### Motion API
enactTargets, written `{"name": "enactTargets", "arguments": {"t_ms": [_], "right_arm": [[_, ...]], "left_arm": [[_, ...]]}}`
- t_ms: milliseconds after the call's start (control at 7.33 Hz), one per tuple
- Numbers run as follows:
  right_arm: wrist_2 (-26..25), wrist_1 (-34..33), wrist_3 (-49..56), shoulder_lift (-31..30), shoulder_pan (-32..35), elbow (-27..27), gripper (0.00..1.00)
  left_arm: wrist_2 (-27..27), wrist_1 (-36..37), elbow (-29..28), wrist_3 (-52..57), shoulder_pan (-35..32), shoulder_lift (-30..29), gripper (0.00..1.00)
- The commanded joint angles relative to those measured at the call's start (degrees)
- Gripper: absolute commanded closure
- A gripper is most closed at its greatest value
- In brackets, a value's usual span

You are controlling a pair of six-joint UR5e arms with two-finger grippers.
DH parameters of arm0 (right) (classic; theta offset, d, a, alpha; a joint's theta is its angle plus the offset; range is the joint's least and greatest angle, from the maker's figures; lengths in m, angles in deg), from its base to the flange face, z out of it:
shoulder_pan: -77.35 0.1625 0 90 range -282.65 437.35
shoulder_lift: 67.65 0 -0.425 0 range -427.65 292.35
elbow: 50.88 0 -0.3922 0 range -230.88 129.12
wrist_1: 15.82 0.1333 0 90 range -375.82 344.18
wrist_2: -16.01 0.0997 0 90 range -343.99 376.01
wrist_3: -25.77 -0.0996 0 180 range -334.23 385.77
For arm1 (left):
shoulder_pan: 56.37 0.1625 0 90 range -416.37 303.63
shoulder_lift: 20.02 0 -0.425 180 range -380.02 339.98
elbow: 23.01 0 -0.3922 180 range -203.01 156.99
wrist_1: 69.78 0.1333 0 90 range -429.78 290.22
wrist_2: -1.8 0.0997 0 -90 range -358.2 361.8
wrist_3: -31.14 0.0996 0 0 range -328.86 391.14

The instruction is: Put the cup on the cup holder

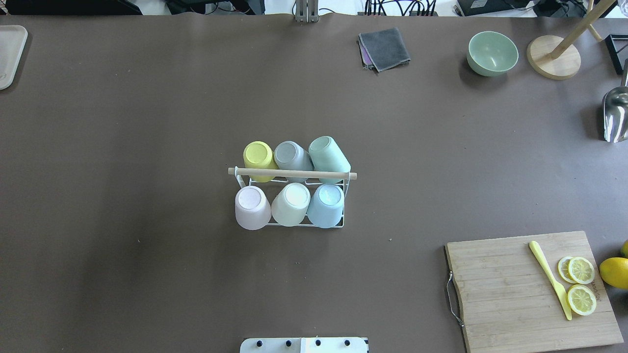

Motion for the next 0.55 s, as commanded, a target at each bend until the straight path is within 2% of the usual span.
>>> {"name": "enactTargets", "arguments": {"t_ms": [0,409], "right_arm": [[0.0,0.0,0.0,-0.09,0.0,-0.07,0.0],[0.0,0.0,0.0,-0.09,0.0,-0.07,0.0]], "left_arm": [[-0.06,-0.09,1.0,-0.07,0.03,0.0,0.02],[-0.06,-0.18,1.35,-0.07,0.99,-0.09,0.02]]}}
